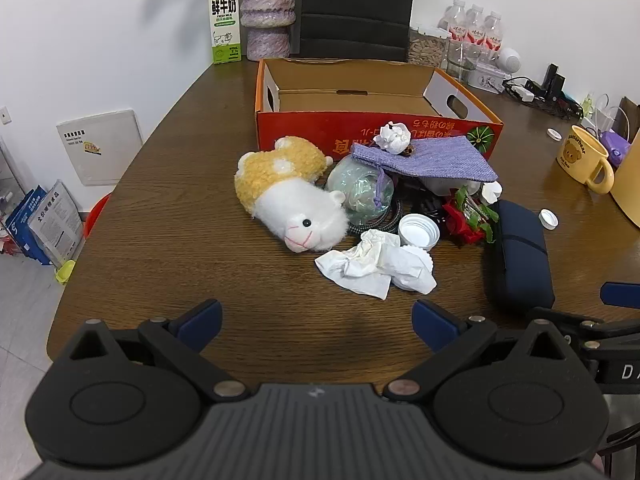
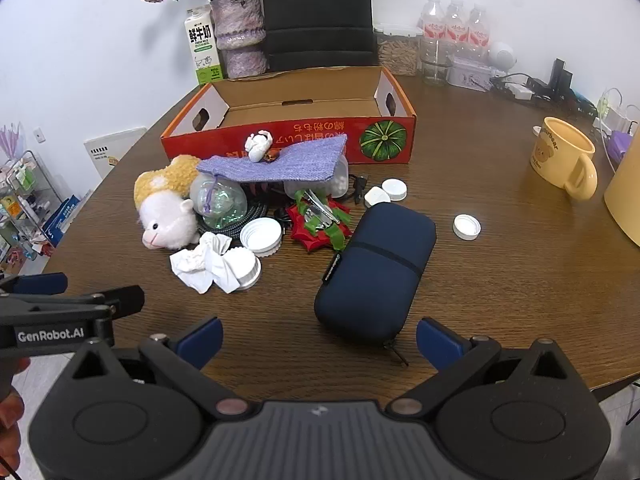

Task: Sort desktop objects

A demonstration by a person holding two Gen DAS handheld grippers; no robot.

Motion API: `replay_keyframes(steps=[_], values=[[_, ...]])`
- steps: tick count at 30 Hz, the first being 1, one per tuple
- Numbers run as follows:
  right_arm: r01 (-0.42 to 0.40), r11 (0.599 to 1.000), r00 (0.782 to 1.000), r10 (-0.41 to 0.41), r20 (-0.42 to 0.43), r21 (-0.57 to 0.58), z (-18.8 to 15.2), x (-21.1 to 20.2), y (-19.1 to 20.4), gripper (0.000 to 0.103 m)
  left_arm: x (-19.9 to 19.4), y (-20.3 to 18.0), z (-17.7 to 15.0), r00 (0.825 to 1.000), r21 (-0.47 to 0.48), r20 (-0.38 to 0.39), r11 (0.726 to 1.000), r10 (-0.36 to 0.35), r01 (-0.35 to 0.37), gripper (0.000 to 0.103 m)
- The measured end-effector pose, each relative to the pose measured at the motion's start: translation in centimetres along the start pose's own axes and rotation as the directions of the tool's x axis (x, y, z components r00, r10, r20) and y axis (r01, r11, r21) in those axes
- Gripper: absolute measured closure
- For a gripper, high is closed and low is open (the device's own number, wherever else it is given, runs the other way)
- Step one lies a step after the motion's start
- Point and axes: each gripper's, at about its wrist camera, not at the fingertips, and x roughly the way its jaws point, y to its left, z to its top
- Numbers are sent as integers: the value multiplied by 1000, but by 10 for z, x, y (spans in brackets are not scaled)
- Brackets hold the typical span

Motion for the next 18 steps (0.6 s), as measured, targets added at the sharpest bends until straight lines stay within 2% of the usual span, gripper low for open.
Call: replay_keyframes(steps=[18], values=[[2, 1000, 1000, -2, -1, -5, -1, 0, 0, 0, 0, 0, 0, 1000, 1, -7, 1000, -7, 7, 0]])
